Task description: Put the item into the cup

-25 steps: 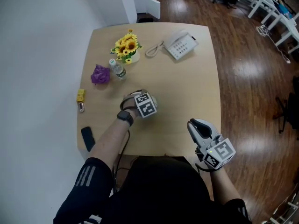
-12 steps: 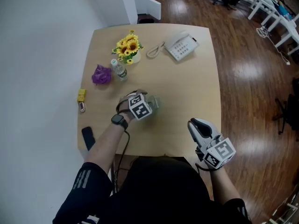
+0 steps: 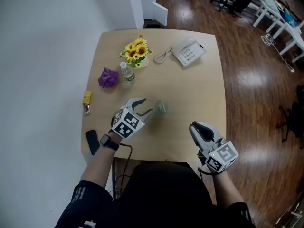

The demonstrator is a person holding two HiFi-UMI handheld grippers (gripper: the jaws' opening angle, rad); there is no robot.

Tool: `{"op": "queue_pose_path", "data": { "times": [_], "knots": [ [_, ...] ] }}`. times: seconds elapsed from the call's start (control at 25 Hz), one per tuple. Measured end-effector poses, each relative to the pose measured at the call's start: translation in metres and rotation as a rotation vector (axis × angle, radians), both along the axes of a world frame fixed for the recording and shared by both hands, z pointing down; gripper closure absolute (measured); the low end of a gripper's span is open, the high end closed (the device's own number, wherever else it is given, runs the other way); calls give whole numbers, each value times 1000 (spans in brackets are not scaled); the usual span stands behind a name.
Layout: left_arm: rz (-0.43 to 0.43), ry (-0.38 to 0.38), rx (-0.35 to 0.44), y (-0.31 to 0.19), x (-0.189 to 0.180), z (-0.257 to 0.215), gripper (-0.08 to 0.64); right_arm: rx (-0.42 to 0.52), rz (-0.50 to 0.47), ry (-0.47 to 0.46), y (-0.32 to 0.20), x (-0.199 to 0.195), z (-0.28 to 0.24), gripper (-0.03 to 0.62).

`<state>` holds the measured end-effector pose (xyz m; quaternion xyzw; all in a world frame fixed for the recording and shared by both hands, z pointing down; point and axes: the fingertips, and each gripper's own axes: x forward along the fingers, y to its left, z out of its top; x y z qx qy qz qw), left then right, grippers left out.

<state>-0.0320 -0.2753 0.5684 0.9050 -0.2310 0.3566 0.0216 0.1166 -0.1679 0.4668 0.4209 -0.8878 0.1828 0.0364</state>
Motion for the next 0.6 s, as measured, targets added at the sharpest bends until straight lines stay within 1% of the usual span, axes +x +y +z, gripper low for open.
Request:
{"op": "queue_pose_path", "data": {
  "times": [0.08, 0.12, 0.2, 0.28, 0.52, 0.6],
  "knots": [
    [-28, 83, 9, 12, -10, -18, 358, 7, 0, 1, 1, -6, -3, 532],
    [-32, 107, 18, 18, -15, -25, 359, 11, 1, 2, 1, -9, -4, 532],
    [-19, 121, 47, 34, -24, -32, 359, 15, 5, 1, 3, -16, -5, 532],
    [0, 126, 58, 53, -33, -34, 359, 18, 8, 0, 6, -23, -6, 532],
    [15, 185, 30, 109, -47, -41, 359, 40, -10, 1, 28, -42, -17, 532],
    [-6, 209, 34, 129, -48, -47, 359, 48, -27, -2, 43, -43, -23, 532]
  ]
}}
